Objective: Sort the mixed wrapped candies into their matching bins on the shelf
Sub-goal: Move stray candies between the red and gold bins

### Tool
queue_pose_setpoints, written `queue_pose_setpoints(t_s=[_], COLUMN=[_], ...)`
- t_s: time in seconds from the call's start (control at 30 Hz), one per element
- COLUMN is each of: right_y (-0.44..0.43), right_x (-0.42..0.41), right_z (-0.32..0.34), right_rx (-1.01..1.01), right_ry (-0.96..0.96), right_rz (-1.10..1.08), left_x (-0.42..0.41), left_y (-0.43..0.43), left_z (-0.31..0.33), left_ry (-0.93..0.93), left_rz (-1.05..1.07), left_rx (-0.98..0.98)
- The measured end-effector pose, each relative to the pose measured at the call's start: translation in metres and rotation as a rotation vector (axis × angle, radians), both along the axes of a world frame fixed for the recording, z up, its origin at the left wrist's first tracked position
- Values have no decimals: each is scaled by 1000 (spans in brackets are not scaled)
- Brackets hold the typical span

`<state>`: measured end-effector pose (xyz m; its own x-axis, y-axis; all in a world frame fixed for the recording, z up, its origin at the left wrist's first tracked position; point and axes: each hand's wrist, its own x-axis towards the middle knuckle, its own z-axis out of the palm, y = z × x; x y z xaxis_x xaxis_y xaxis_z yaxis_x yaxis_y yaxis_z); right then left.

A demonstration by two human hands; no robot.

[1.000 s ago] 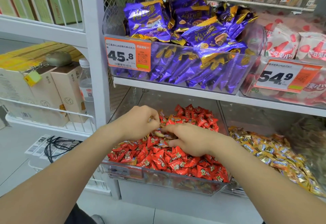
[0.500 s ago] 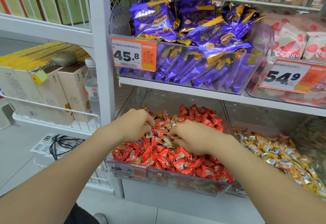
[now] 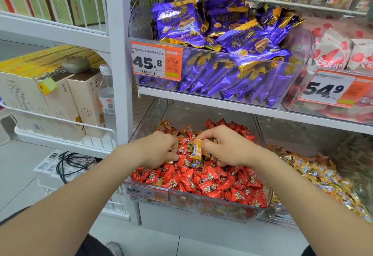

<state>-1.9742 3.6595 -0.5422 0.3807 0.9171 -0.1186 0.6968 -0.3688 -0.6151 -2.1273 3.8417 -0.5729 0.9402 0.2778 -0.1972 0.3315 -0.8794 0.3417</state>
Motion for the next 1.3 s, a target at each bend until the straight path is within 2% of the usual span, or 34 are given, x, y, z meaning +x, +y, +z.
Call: queue_pose_setpoints(t_s=[0.2,0.33,0.5,0.63,0.73,0.83,1.1,1.3], right_y=[-1,-5,-11,-20,-24,-29,-39,-44], right_x=[3,6,5,2,1,0,-3,3], right_z=[-2,-2,7,12,15,14,9,11], right_rx=[34,33,86,129,149,159,125,119], right_ry=[142,169,87,-51,-151,-174,-188,-193], right_rz=[-113,-176,-190,-176,-213,-231,-204,-191], left_x=[-4,-3,3,10,15,19,23,19], left_y=[-3,-12,-38,-47,-47,-52,-58,-49], left_z=[3,8,18,9,6,6,-1,5], left_ry=[-82,-182,-249,-125,-46,-36,-142,-247], left_rz=[-9,-64,-109,-168,-152,-178,-303,-196], left_rx=[-2,193,186,327,335,374,645,420])
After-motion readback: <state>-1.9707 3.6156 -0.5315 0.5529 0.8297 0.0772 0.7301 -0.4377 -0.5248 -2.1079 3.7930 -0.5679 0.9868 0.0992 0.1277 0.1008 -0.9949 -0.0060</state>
